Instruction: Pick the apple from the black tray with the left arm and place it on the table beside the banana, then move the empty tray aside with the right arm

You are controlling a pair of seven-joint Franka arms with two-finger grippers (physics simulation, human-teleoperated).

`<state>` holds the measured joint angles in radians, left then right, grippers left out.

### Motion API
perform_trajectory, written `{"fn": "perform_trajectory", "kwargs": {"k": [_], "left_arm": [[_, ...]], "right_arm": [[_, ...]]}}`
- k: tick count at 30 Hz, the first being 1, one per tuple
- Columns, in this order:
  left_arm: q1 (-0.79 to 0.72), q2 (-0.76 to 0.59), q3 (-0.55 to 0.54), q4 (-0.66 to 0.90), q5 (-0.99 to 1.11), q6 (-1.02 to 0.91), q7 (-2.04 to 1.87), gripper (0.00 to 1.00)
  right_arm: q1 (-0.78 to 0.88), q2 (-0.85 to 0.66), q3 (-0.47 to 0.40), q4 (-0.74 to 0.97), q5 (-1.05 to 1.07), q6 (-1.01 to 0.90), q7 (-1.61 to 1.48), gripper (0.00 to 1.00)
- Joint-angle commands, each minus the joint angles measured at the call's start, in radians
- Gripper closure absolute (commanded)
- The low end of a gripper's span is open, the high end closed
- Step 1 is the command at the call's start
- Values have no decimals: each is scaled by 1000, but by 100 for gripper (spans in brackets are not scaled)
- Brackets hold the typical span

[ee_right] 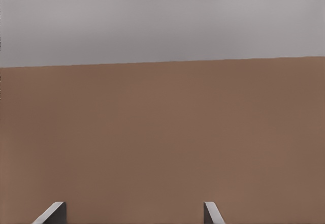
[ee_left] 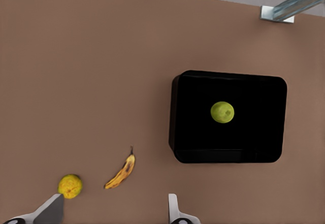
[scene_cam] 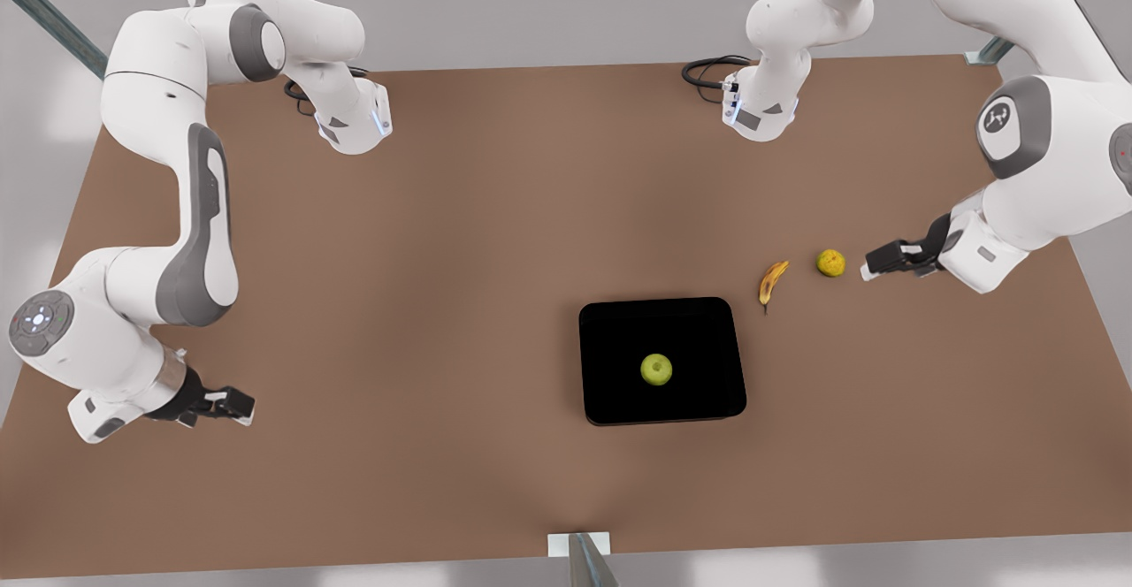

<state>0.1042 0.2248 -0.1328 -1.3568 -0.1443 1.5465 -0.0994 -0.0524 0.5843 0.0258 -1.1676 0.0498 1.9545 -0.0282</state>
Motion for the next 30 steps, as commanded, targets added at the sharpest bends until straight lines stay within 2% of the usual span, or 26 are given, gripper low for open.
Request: {"fn": "perform_trajectory", "kwargs": {"k": [1,3,5,6,8,10,13,16,18,21,24,30], "left_arm": [[0,-1,-1,-1,-3,53,-74,0],[-17,-1,-5,-2,3,61,-39,0],[-76,30,-22,31,-11,72,141,0],[-225,30,-22,38,66,72,-90,0],[-409,47,-22,35,124,102,-327,0],[-547,136,-22,30,186,207,-493,0],[-629,257,-21,35,202,250,-526,0],[-721,412,-19,67,327,435,-689,0],[-722,461,-10,73,377,437,-602,0],[-663,462,-10,-10,367,504,-574,0],[-577,470,-8,-16,373,509,-497,0],[-566,505,-1,-116,376,673,-525,0]], "right_arm": [[0,-1,0,0,1,78,-22,0],[16,12,2,-6,-7,78,-24,0],[14,92,-3,-4,-8,89,-33,0],[11,129,-7,-4,-8,92,-33,0],[11,160,-10,-4,-11,130,-35,0],[11,126,-9,-1,-47,110,-32,0],[13,14,-14,3,-54,-92,-32,0],[13,-4,-18,5,-53,-111,-29,0],[13,-4,-18,5,-53,-109,-29,0],[13,-3,-15,5,-53,-109,-29,0],[13,-3,-14,5,-53,-109,-27,0],[13,-3,-12,5,-53,-109,-27,0]]}}
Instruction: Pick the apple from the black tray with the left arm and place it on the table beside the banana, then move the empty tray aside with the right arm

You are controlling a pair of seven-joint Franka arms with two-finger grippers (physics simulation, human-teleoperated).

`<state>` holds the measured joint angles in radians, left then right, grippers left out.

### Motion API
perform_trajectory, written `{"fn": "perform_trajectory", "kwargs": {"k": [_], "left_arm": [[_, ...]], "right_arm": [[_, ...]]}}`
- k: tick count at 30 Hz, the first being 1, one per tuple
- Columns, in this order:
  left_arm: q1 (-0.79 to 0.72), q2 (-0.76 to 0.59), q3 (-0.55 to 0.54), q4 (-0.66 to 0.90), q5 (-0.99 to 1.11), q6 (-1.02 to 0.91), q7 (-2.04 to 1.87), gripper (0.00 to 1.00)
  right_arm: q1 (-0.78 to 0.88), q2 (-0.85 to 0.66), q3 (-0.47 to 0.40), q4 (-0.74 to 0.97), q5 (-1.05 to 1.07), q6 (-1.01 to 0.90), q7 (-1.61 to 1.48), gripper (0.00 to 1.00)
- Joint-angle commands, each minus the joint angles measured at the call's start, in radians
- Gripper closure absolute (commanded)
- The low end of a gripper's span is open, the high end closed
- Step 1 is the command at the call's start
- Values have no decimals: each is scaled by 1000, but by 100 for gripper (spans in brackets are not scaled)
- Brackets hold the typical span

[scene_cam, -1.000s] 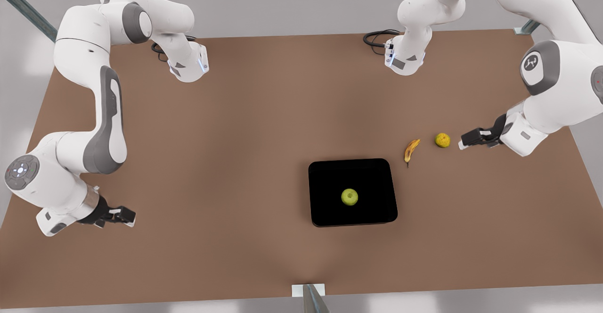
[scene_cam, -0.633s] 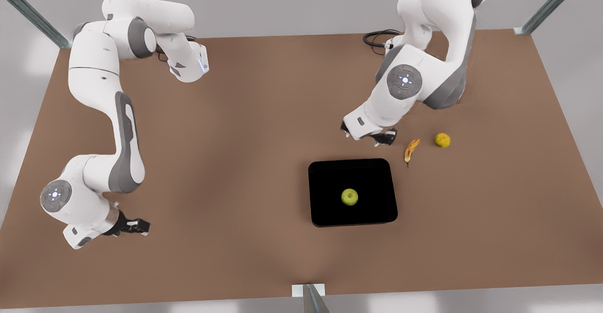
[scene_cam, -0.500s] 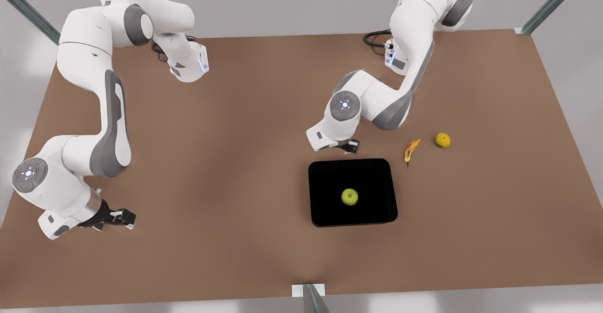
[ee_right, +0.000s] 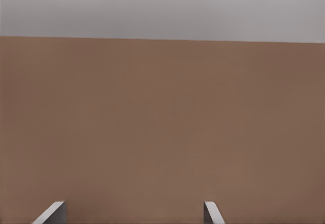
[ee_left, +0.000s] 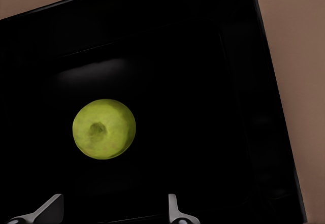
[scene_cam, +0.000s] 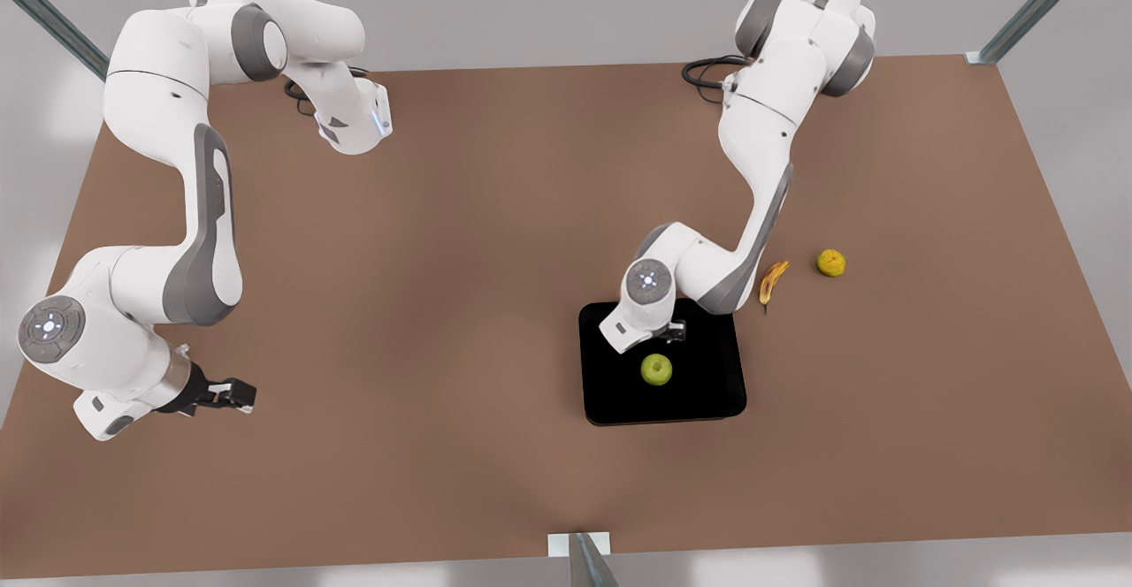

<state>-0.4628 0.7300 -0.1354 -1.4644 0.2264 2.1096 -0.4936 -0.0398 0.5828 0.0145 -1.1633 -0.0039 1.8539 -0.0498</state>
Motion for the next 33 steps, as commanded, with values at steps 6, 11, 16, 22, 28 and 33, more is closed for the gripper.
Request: {"fn": "perform_trajectory", "kwargs": {"k": [6,11,16,22,28,33], "left_arm": [[4,60,36,-11,30,211,-123,0],[6,74,48,-19,74,224,-122,0],[4,95,49,-17,76,274,-140,0],[4,121,71,-7,91,302,-131,0],[3,135,71,-5,90,331,-140,26],[4,52,66,-8,77,224,-131,27]], "right_arm": [[0,-1,1,1,1,-9,-5,0],[0,-1,-1,1,1,-7,-5,0],[0,-1,-1,1,1,-7,-5,0],[-2,-1,-1,1,1,-7,-5,0],[0,-1,-1,1,1,-7,-4,0],[0,-1,2,1,-1,-7,-4,0]]}}
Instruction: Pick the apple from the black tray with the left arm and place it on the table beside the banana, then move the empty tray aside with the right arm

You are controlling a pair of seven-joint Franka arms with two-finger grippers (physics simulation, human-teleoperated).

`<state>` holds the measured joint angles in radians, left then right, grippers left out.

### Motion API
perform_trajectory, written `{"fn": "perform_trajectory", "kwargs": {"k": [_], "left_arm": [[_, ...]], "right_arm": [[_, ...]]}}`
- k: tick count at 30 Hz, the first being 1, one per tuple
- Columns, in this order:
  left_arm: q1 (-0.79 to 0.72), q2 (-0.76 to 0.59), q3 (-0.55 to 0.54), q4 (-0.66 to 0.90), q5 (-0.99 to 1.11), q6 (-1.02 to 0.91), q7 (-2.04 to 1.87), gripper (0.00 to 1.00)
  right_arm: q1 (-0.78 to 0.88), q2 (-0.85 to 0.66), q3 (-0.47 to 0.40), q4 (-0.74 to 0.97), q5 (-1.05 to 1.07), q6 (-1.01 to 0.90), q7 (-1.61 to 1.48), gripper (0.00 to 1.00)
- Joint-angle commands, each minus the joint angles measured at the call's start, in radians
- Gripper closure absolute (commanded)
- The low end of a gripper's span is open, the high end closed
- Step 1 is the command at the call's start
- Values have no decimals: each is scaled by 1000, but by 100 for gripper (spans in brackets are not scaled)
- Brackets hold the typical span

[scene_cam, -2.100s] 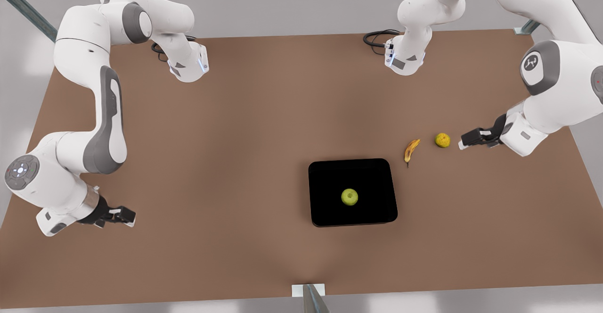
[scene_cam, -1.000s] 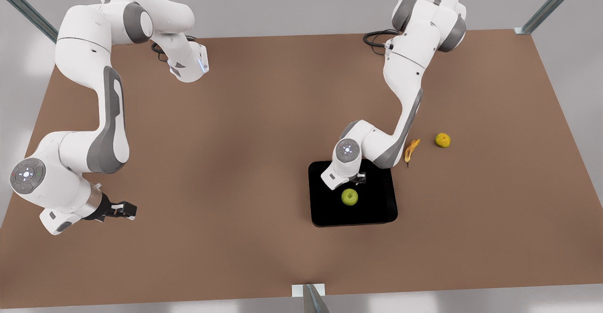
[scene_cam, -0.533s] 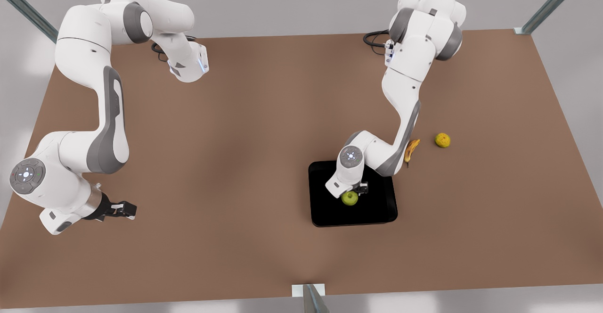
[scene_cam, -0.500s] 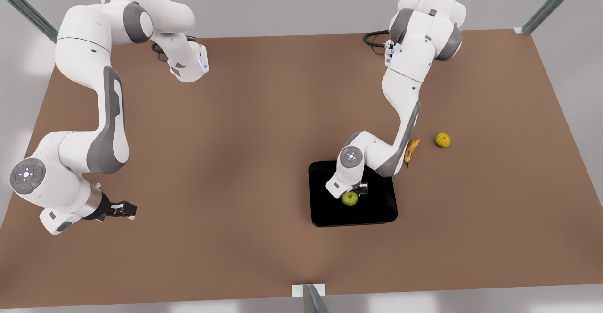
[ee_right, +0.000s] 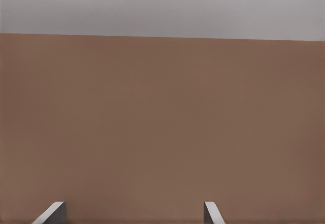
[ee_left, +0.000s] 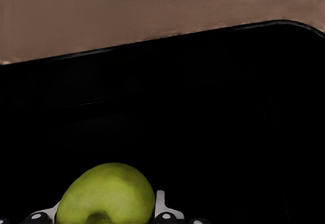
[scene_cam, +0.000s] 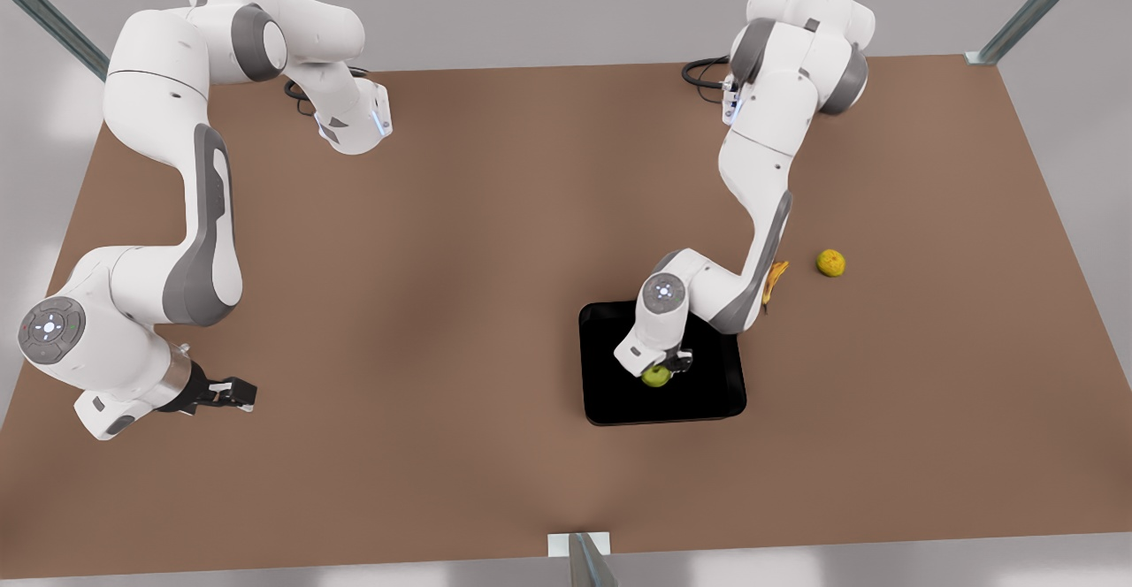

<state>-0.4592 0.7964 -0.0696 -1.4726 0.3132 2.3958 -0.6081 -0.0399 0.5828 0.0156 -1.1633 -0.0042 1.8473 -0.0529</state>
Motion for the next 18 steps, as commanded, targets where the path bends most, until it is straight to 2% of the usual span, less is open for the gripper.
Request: {"fn": "perform_trajectory", "kwargs": {"k": [1,4,9,12,13,16,17,18], "left_arm": [[1,-68,-10,3,-25,-148,-7,27],[100,-183,-6,3,-102,-352,352,27],[356,-221,-1,-20,-97,-374,869,28],[435,-218,4,-231,-86,-71,918,28],[464,-220,5,-304,-88,31,950,28],[530,-220,5,-402,-88,163,1008,28],[541,-220,5,-407,-88,166,1008,27],[541,-224,5,-420,-88,166,1001,8]], "right_arm": [[0,-1,1,1,1,0,-1,0],[60,-5,0,2,0,-60,25,0],[351,-20,0,56,-42,-143,610,0],[454,-18,-2,56,-34,-160,850,0],[460,-18,23,56,-33,-155,894,0],[480,-15,50,56,-30,-131,933,0],[482,-15,96,54,-10,-88,984,0],[518,-8,99,45,-22,-40,1019,0]]}}
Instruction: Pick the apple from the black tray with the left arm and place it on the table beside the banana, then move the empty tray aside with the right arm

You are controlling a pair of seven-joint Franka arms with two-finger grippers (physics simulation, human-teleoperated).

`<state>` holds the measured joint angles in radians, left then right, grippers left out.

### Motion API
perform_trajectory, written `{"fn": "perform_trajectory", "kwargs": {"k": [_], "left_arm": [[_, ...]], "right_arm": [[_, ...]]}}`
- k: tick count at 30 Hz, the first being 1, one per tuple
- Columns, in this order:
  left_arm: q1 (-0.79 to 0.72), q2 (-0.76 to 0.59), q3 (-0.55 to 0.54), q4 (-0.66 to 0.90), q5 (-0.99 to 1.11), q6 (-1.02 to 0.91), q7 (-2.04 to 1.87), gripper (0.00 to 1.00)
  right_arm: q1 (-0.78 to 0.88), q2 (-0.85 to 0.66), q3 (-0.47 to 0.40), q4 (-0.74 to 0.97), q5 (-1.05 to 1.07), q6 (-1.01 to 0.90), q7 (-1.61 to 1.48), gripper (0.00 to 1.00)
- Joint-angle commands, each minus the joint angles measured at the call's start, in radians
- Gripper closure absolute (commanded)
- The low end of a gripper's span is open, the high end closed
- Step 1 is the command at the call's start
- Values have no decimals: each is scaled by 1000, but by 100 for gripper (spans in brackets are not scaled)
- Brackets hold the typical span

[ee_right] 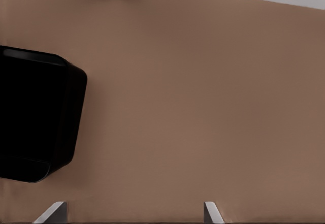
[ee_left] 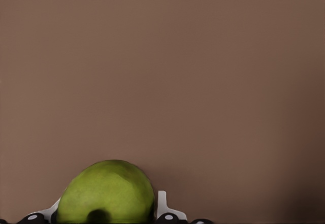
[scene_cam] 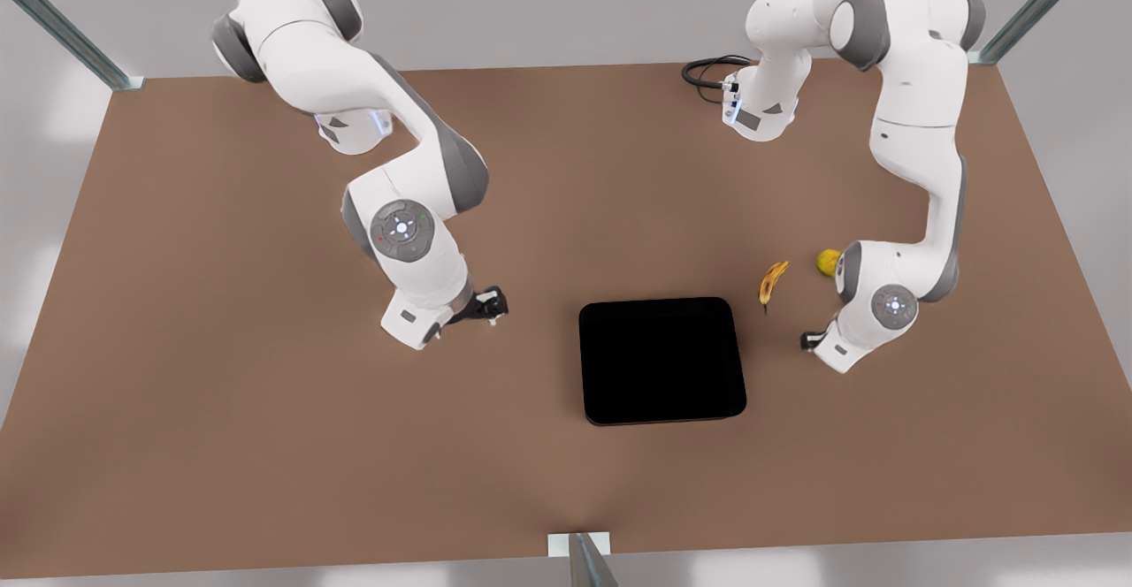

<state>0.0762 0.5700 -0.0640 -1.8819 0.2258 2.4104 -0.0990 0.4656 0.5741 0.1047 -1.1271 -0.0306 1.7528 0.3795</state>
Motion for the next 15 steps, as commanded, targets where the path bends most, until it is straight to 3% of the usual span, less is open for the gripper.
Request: {"fn": "perform_trajectory", "kwargs": {"k": [1,5,6,7,8,10,12,15], "left_arm": [[4,-21,0,-14,-2,142,473,0],[-6,-168,-8,-7,-5,52,336,0],[-4,-254,-46,93,-137,-205,268,0],[-7,-253,-94,324,-409,-588,75,0],[-9,-271,-125,423,-448,-769,-27,0],[-7,-386,-126,388,-278,-812,73,0],[39,-368,-117,371,-275,-692,127,0],[40,-334,-117,406,-258,-694,137,0]], "right_arm": [[24,1,10,-39,3,122,668,0],[111,-14,13,-175,-21,341,877,0],[113,-13,13,-240,-38,413,877,0],[111,-13,12,-298,-38,496,877,0],[108,-2,12,-333,-38,560,874,0],[105,15,9,-338,-55,605,871,0],[105,27,9,-335,-57,636,868,0],[105,65,32,-321,-57,672,866,0]]}}
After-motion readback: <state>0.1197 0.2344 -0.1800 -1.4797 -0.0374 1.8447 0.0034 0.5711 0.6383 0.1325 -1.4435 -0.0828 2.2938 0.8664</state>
